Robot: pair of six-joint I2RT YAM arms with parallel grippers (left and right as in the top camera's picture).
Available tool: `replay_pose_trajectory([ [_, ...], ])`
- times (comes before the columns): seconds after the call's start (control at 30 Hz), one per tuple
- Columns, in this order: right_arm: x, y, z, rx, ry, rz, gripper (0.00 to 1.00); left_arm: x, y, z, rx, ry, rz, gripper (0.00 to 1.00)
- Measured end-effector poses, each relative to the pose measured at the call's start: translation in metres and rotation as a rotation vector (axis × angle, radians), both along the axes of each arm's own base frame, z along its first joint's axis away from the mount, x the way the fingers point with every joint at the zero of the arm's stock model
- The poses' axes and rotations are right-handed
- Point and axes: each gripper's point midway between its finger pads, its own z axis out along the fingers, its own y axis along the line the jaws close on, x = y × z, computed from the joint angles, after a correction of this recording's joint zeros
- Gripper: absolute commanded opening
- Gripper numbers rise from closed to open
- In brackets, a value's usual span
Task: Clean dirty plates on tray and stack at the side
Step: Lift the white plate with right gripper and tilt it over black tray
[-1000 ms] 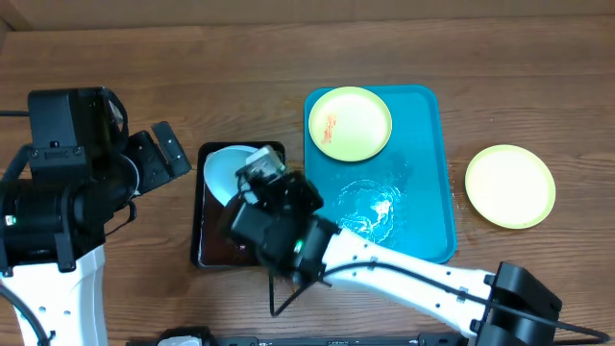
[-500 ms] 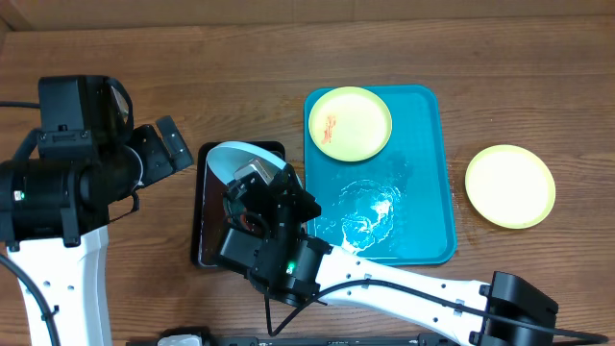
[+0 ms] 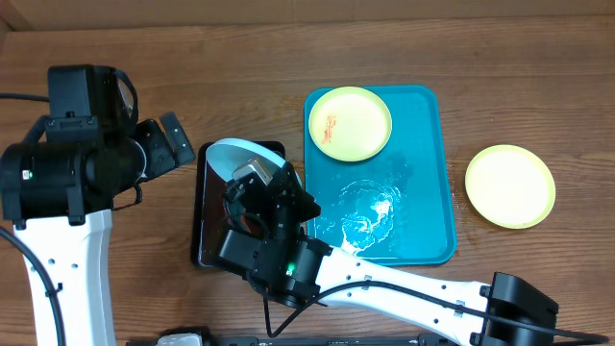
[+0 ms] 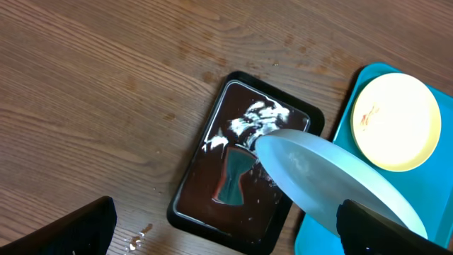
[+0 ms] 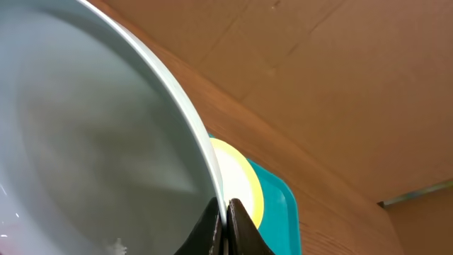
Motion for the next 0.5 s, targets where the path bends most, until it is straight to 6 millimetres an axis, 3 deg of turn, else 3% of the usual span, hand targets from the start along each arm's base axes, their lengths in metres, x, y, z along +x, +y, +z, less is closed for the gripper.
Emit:
replay_pose_trajectory([
  [0.5,0.0,-0.0009,0.0023,-0.023,-0.004,0.005,0.04,0.0024,0.0001,-0.0033,-0.001,0.013,0.0,1.0],
])
